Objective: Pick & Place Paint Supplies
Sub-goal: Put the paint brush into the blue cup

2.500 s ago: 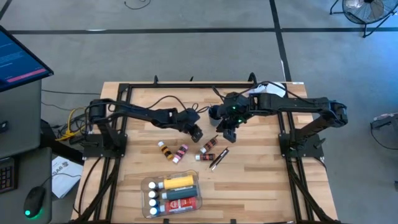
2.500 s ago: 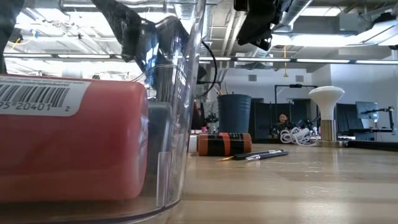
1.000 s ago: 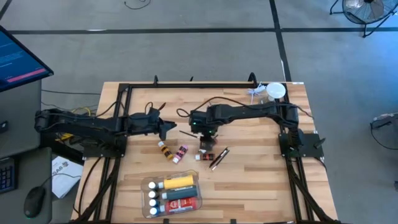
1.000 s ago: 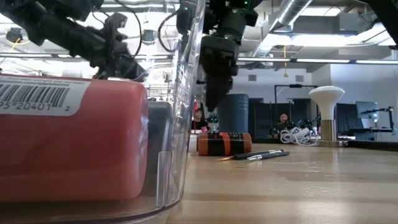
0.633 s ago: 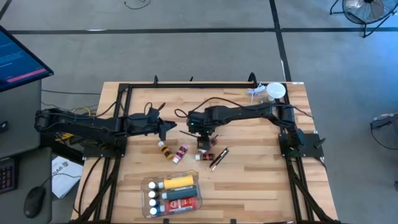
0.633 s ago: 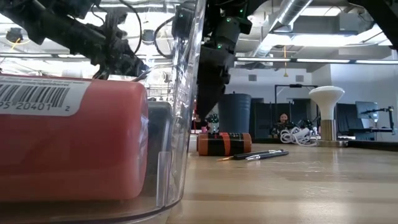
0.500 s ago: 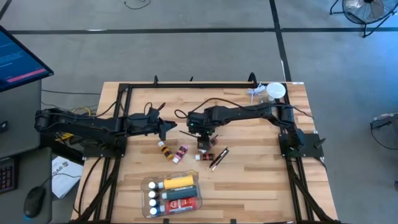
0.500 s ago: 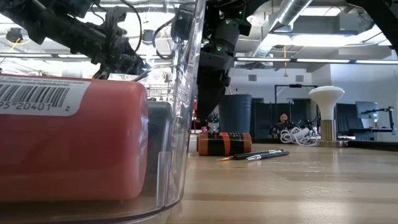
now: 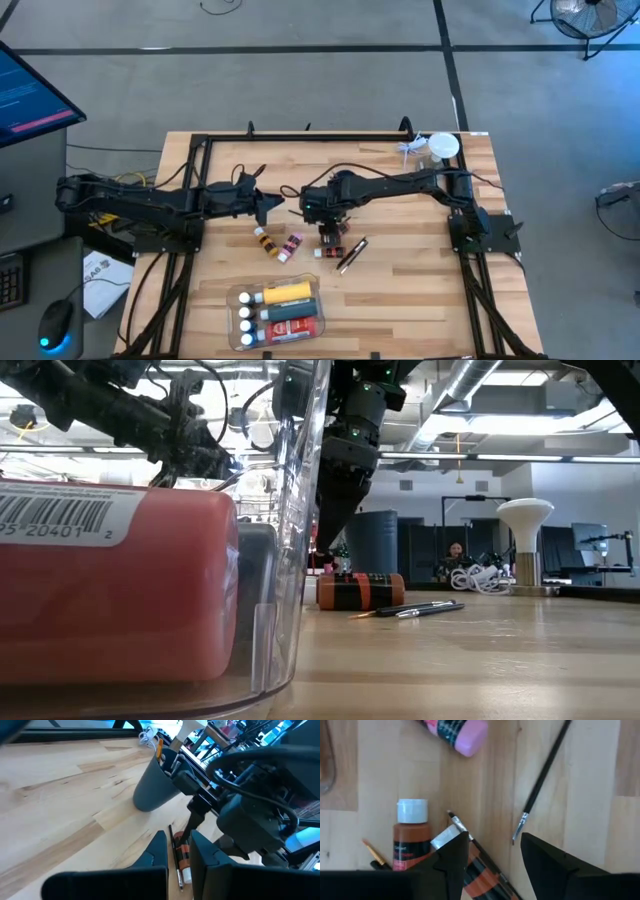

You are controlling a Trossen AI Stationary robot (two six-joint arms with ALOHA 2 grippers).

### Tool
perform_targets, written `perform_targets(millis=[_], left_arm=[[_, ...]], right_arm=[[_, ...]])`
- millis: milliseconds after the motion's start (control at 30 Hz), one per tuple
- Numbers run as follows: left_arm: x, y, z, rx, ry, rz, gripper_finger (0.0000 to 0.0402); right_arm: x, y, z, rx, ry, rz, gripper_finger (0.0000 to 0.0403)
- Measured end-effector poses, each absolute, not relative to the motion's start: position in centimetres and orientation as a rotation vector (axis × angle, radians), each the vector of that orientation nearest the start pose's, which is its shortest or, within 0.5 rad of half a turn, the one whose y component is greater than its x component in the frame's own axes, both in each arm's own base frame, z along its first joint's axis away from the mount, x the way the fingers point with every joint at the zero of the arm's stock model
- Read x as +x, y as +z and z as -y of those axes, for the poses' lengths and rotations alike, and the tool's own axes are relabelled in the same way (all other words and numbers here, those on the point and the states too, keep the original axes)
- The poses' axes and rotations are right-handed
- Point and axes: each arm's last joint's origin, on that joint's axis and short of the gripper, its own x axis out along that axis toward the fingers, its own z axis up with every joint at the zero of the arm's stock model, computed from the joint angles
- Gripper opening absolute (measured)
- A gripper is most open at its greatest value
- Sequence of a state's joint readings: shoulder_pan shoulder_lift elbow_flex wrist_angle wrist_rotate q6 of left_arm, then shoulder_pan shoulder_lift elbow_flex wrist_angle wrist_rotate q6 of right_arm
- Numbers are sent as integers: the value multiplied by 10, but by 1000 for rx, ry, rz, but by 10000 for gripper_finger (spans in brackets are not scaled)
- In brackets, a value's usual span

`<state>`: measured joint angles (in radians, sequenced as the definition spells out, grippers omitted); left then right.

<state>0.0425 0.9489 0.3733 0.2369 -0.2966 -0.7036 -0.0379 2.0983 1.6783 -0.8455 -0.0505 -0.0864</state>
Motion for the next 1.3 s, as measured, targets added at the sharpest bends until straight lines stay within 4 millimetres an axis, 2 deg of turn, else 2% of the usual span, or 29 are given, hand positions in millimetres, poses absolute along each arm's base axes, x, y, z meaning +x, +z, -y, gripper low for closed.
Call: perform_targets(millis=[200, 533, 733, 1100, 1300], left_arm=[[194, 204, -17, -648, 438, -200, 1], [194, 204, -17, -650, 428, -202, 1], [194, 204, -16, -651, 419, -204, 1], [194, 204, -16, -651, 419, -203, 1], [194, 204, -16, -651, 420, -203, 1]], right_arm=[[429, 194, 15, -9, 53, -1274, 185], [424, 193, 32, 37, 5, -1314, 183], [421, 200, 40, 58, -18, -1315, 185], [431, 235, 48, 61, -31, -1237, 184], [437, 256, 44, -27, 26, -1175, 187]])
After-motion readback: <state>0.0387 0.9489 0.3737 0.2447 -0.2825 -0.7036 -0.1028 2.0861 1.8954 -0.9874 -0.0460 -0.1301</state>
